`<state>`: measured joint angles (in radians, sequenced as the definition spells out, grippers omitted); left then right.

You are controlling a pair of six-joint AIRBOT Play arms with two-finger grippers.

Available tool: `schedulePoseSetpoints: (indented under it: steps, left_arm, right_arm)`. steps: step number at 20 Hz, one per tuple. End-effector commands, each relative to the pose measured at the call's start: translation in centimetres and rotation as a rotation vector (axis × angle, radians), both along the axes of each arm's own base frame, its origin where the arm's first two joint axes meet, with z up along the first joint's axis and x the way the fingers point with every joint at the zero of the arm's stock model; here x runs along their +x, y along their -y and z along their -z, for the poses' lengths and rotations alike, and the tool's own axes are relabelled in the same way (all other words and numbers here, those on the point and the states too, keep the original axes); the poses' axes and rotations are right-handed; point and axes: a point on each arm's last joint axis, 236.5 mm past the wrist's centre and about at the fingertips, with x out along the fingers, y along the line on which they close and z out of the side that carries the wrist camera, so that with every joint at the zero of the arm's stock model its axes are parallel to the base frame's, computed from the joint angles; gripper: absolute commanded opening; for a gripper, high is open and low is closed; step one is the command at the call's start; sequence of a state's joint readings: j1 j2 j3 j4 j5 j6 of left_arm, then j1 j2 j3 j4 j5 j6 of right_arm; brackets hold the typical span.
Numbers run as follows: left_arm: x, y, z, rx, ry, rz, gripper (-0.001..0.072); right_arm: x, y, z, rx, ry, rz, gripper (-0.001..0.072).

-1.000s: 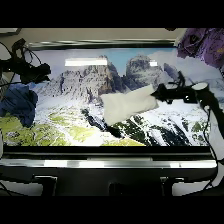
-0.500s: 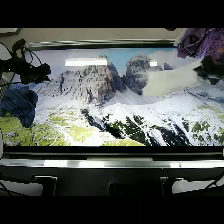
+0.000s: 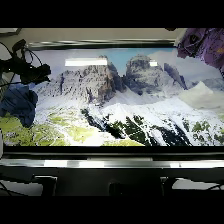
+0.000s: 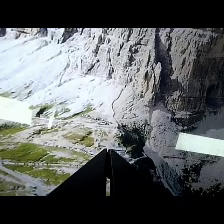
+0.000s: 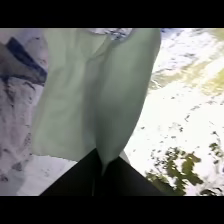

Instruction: Fold the clothes and pants, and hang the long-sleeved shirts on hangers.

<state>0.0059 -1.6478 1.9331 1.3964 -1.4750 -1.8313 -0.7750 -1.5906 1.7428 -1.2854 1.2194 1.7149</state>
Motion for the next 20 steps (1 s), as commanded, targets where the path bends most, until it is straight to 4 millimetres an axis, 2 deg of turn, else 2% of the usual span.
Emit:
schedulePoseSetpoints:
  steps: [1,6,9,15,20]
  left_arm:
    - [-0.1,0.0,0.0,0.000,-0.003,0.001,0.0016]
    - [-0.1,0.1,0.1,0.000,-0.004,0.001,0.0016]
    - [-0.3,0.1,0.1,0.000,-0.014,0.003,0.0016]
    - [-0.8,0.1,0.3,0.001,-0.038,0.007,0.0016]
    - [-0.8,0.1,0.3,0.001,-0.038,0.007,0.0016]
  right_arm:
    - [-8.5,2.5,4.1,0.004,-0.205,0.115,0.0024]
    - [-18.0,0.9,8.4,0.070,-0.328,0.277,0.0024]
    - [-22.2,-0.3,10.1,0.075,-0.413,0.324,0.0025]
    - [-25.8,-3.0,13.3,0.132,-0.538,0.371,0.0026]
    - [-27.8,-3.4,14.2,0.126,-0.616,0.386,0.0026]
